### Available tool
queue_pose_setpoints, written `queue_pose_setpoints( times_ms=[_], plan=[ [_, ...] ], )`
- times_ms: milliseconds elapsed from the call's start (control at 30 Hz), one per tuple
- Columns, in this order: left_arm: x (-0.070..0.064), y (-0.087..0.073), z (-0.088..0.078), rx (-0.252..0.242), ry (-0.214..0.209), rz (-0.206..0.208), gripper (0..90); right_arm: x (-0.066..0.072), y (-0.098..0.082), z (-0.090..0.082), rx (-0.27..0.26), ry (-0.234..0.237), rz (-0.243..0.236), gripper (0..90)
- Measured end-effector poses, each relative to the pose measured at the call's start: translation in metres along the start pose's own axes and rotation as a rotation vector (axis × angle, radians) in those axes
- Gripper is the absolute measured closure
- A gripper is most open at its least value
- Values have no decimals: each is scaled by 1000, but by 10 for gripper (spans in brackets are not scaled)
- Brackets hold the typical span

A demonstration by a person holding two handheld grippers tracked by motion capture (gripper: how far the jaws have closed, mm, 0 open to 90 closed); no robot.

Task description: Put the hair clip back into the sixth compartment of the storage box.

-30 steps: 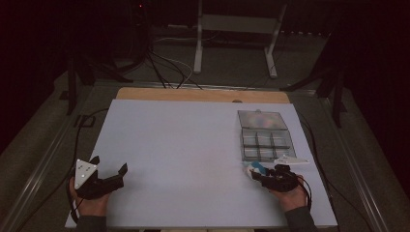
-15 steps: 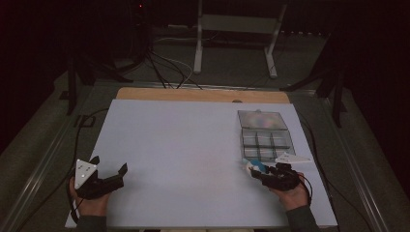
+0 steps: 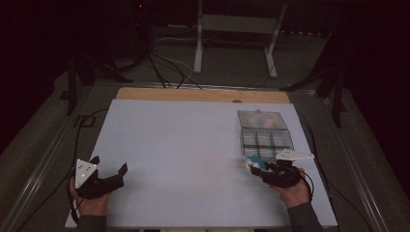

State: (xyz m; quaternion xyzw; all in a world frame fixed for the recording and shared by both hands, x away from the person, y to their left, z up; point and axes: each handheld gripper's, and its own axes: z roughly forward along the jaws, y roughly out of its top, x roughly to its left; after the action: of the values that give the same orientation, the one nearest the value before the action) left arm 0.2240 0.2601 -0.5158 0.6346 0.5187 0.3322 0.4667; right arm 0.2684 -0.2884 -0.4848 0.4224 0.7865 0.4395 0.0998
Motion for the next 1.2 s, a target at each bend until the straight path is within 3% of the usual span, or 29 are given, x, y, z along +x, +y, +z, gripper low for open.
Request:
queue_pose_setpoints(
  times_ms=[433, 1200],
  plan=[
    [0, 0, -1, -3, 2, -1, 13, 0, 12, -7, -16, 5, -30, 585],
    [0, 0, 0, -3, 3, 0, 13, -16, 33, -20, -55, 7, -29, 585]
  ],
)
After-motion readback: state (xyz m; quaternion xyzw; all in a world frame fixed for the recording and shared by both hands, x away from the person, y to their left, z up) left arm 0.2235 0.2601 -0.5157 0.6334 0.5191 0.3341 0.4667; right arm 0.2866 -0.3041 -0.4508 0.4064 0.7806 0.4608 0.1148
